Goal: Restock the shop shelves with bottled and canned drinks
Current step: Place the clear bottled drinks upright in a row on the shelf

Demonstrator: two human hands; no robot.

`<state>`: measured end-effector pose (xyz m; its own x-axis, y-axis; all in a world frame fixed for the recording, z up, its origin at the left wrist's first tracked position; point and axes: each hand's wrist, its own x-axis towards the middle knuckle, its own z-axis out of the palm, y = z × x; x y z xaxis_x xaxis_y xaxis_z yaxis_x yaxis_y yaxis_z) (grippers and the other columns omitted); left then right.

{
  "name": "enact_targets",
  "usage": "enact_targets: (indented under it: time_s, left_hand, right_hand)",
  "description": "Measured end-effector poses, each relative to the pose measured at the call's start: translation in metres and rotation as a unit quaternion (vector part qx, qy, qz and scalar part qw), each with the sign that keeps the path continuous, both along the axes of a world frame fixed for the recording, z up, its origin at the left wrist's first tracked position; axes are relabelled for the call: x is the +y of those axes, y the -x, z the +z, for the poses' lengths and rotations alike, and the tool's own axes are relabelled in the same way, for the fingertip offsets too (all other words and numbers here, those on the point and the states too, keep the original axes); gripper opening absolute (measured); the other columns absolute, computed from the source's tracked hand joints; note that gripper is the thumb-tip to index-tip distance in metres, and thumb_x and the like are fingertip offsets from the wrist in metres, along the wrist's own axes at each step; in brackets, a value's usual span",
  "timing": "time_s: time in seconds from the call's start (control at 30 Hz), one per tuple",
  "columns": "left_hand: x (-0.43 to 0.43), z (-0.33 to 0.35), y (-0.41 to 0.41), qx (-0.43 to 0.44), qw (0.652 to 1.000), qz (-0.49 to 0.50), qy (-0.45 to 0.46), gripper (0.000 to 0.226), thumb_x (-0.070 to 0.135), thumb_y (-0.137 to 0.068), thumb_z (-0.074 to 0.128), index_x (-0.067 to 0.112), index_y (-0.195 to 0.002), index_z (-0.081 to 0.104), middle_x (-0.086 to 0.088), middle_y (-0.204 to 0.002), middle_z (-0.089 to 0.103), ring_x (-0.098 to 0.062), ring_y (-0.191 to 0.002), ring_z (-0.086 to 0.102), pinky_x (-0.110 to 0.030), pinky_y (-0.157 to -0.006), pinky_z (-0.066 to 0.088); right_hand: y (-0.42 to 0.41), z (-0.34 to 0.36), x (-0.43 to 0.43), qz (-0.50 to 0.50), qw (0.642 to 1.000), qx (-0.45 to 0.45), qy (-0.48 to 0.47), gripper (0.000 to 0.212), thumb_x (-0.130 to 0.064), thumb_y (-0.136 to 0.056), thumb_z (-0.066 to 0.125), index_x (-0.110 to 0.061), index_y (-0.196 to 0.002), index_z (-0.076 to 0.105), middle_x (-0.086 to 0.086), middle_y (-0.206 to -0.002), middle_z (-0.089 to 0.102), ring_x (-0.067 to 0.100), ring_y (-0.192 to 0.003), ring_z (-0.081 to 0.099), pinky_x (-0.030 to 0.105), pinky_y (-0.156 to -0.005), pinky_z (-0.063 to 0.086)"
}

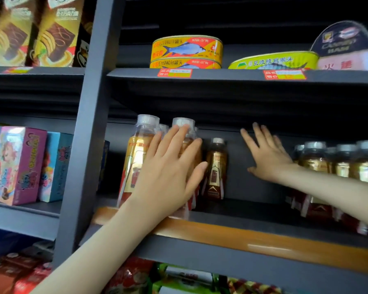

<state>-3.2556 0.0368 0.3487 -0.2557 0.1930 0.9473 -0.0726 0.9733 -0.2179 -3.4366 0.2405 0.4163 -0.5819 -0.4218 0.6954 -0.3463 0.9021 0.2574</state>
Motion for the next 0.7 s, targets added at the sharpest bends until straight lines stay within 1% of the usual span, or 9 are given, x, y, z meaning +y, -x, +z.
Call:
enact_targets:
  time_s: [0.07, 0.1, 0.2, 0.3, 0.37, 0.43, 0.5, 0.63, 0.7]
  left_hand:
    - [0.022, 0.0, 0.005, 0.004, 1.0, -0.014, -0.006, 0.054, 0.045, -0.094, 0.036, 0.011, -0.129, 0.059, -0.019, -0.14, 0.051, -0.036, -0.134, 0.043, -0.05, -0.112, 0.028]
    - [0.032, -0.001, 0.008, 0.001, 1.0, -0.016, -0.003, 0.055, 0.046, -0.093, 0.038, 0.011, -0.128, 0.061, -0.02, -0.137, 0.053, -0.036, -0.132, 0.045, -0.051, -0.111, 0.03]
    - [0.052, -0.001, 0.018, -0.019, 1.0, -0.014, -0.01, 0.058, 0.05, -0.091, 0.038, 0.009, -0.123, 0.064, -0.021, -0.132, 0.057, -0.037, -0.128, 0.049, -0.054, -0.109, 0.032]
    - [0.057, -0.003, 0.025, -0.041, 0.999, 0.004, -0.016, 0.061, 0.052, -0.09, 0.035, 0.009, -0.121, 0.065, -0.023, -0.13, 0.057, -0.039, -0.128, 0.048, -0.057, -0.111, 0.026]
    - [0.055, -0.004, 0.029, -0.038, 0.999, 0.009, -0.012, 0.06, 0.05, -0.089, 0.036, 0.006, -0.117, 0.067, -0.024, -0.128, 0.058, -0.041, -0.126, 0.049, -0.056, -0.112, 0.023]
    - [0.053, -0.004, 0.031, -0.03, 0.999, 0.012, -0.01, 0.059, 0.048, -0.087, 0.037, 0.005, -0.112, 0.069, -0.026, -0.125, 0.06, -0.043, -0.123, 0.05, -0.056, -0.112, 0.023]
    - [0.053, -0.005, 0.033, -0.02, 1.0, 0.01, -0.018, 0.059, 0.046, -0.086, 0.038, 0.003, -0.109, 0.07, -0.029, -0.124, 0.059, -0.044, -0.124, 0.049, -0.055, -0.111, 0.022]
    - [0.05, -0.007, 0.03, 0.024, 0.998, 0.019, -0.054, 0.058, 0.045, -0.081, 0.043, 0.004, -0.114, 0.068, -0.031, -0.14, 0.044, -0.047, -0.134, 0.032, -0.061, -0.111, 0.014]
    - [0.046, -0.009, 0.029, 0.028, 0.997, 0.021, -0.066, 0.06, 0.046, -0.082, 0.042, 0.004, -0.117, 0.066, -0.03, -0.144, 0.039, -0.047, -0.137, 0.027, -0.063, -0.109, 0.016]
  right_hand:
    - [-0.005, 0.002, 0.032, -0.072, 0.996, 0.034, 0.045, 0.107, -0.042, -0.088, 0.064, -0.022, -0.15, -0.021, 0.013, -0.158, -0.023, 0.032, -0.147, -0.017, 0.046, -0.12, 0.0]
    - [-0.007, 0.0, 0.048, -0.105, 0.992, 0.032, 0.064, 0.104, -0.046, -0.089, 0.061, -0.021, -0.151, -0.019, 0.014, -0.158, -0.022, 0.033, -0.147, -0.016, 0.047, -0.12, 0.001]
    - [-0.012, -0.01, 0.083, -0.157, 0.982, -0.041, 0.1, 0.1, -0.051, -0.09, 0.058, -0.024, -0.152, -0.016, 0.014, -0.157, -0.025, 0.034, -0.147, -0.016, 0.047, -0.119, 0.004]
    - [-0.011, -0.019, 0.097, -0.132, 0.972, -0.132, 0.14, 0.102, -0.043, -0.09, 0.063, -0.033, -0.151, -0.018, 0.013, -0.157, -0.025, 0.037, -0.148, -0.001, 0.044, -0.113, 0.03]
    - [-0.009, -0.02, 0.098, -0.1, 0.969, -0.158, 0.161, 0.103, -0.034, -0.09, 0.066, -0.04, -0.15, -0.018, 0.013, -0.156, -0.029, 0.037, -0.147, 0.001, 0.042, -0.109, 0.039]
    - [-0.007, -0.02, 0.096, -0.078, 0.968, -0.163, 0.172, 0.102, -0.028, -0.089, 0.068, -0.043, -0.15, -0.013, 0.012, -0.155, -0.03, 0.037, -0.147, -0.001, 0.042, -0.109, 0.037]
    - [-0.006, -0.02, 0.094, -0.069, 0.969, -0.153, 0.183, 0.101, -0.024, -0.088, 0.069, -0.043, -0.151, -0.007, 0.011, -0.156, -0.024, 0.037, -0.146, 0.0, 0.044, -0.11, 0.034]
    - [-0.01, -0.017, 0.089, -0.051, 0.973, -0.128, 0.185, 0.1, -0.017, -0.082, 0.074, -0.041, -0.152, 0.006, 0.009, -0.154, -0.013, 0.036, -0.145, -0.001, 0.046, -0.109, 0.034]
    - [-0.016, -0.017, 0.086, -0.016, 0.977, -0.112, 0.178, 0.099, -0.012, -0.078, 0.077, -0.04, -0.15, 0.016, 0.006, -0.152, -0.005, 0.035, -0.143, 0.002, 0.047, -0.106, 0.038]
